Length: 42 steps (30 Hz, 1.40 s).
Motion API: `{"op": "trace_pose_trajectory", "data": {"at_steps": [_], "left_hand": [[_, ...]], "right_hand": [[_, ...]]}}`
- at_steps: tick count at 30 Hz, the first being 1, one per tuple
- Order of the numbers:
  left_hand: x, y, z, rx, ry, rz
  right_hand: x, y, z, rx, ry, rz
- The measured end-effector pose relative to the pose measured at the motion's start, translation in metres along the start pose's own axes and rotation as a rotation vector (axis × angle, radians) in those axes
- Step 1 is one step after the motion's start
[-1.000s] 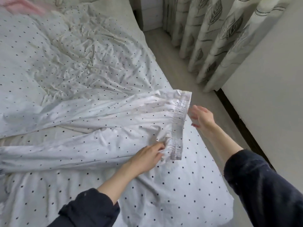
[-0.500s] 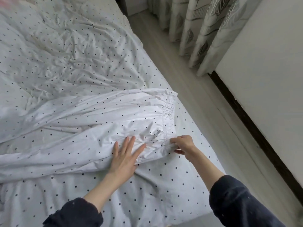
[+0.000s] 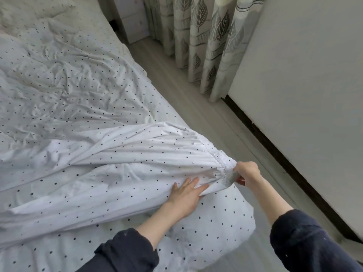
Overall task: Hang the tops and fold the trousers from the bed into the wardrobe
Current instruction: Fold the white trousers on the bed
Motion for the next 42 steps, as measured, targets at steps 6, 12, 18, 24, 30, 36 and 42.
{"op": "trace_pose_trajectory", "data": {"at_steps": [6, 12, 18, 24, 30, 36, 42], "left_hand": [[0.029, -0.008, 0.013, -0.023, -0.084, -0.084], [0.051, -0.056, 0.056, -0.113, 0.015, -0.067], [0.063, -0.125, 0.117, -0.302, 0.132, -0.106], [0.085, -0.226, 0.199, -0.506, 0.182, -0.107], [0.094, -0.325, 0.268, -0.493, 0.364, -0.118], [0.095, -0.404, 0.307, -0.473, 0.536, -0.178], [0.068, -0.482, 0.362, -0.594, 0.471, -0.425]], "right_hand": [[0.006, 0.048, 0.008, 0.014, 0.024, 0.03], [0.045, 0.052, 0.058, -0.41, 0.044, 0.449], [0.116, 0.068, 0.118, -0.704, -0.073, 0.626], [0.201, 0.093, 0.186, -0.931, -0.211, 0.796], [0.293, 0.112, 0.255, -1.226, -0.264, 0.967], [0.379, 0.116, 0.303, -1.378, -0.221, 1.097], [0.432, 0.077, 0.344, -1.524, -0.224, 0.989]]}}
Point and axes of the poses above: each hand's wrist, its own z-axis away from the middle knuckle, its own x-axis out of the palm, y = z × x, the point moved 1 cm from there along -z, towards the middle knuckle, and after that the axes turned 2 degrees about y, right-handed, at the moved point
